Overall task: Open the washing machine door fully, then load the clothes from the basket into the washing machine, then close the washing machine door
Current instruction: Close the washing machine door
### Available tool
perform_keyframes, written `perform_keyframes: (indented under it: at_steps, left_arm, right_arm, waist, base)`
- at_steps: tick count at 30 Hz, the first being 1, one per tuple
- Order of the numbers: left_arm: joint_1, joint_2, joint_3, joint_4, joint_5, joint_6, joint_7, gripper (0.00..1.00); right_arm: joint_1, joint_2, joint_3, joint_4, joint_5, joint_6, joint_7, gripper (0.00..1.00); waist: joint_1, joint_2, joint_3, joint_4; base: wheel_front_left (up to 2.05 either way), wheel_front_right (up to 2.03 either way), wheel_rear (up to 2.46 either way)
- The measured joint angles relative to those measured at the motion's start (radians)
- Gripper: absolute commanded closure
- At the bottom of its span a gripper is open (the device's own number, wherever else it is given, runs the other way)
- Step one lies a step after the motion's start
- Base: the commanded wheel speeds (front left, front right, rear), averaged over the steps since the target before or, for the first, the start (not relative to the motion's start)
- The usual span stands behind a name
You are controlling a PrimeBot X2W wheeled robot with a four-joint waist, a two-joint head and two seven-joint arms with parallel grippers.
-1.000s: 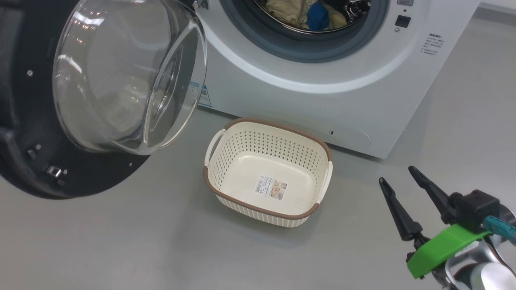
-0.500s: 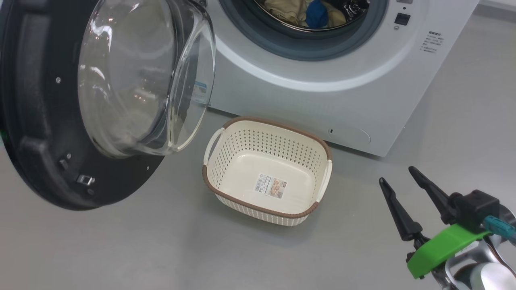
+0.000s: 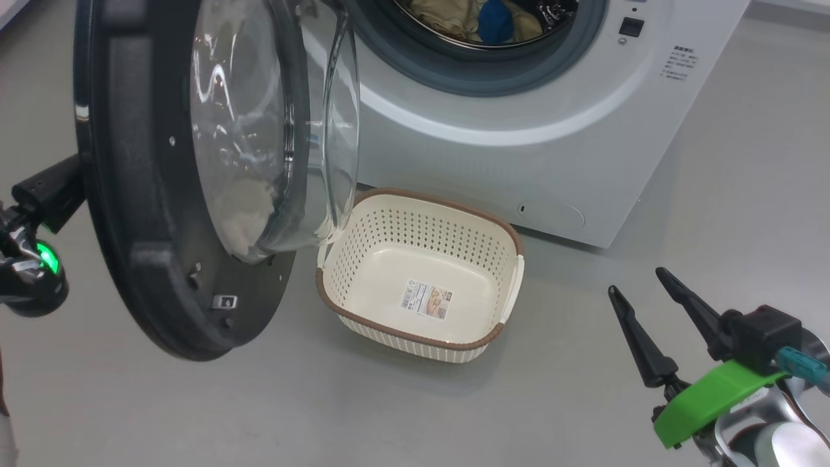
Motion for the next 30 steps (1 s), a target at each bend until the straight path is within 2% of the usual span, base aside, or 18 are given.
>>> perform_keyframes:
  at_steps: [16,26,30]
  left_arm:
    - [0.043,-0.091,-0.066,-0.152,-0.035,0.008,0.043,1.00]
    - [0.041,-0.131,-0.086,-0.180,-0.035,0.004,0.038,1.00]
    - [0.036,-0.148,-0.095,-0.179,-0.034,-0.017,0.021,1.00]
  right_arm:
    - [-0.019,0.002,0.020,0.012,0.008,0.000,-0.009,0.00]
    - [-0.044,0.008,0.025,0.025,0.008,0.000,-0.027,0.00]
    - [-0.059,0.015,0.026,0.032,0.009,0.000,-0.037,0.00]
  waist:
    - [0.0001,0.0000,0.012,-0.088]
    - [0.0000,0.0000,0.030,-0.202]
    - [0.0000,0.0000,0.045,-0.245]
  base:
    - [0.00,0.00,0.00]
    - [0.00,0.00,0.00]
    - [0.00,0.00,0.00]
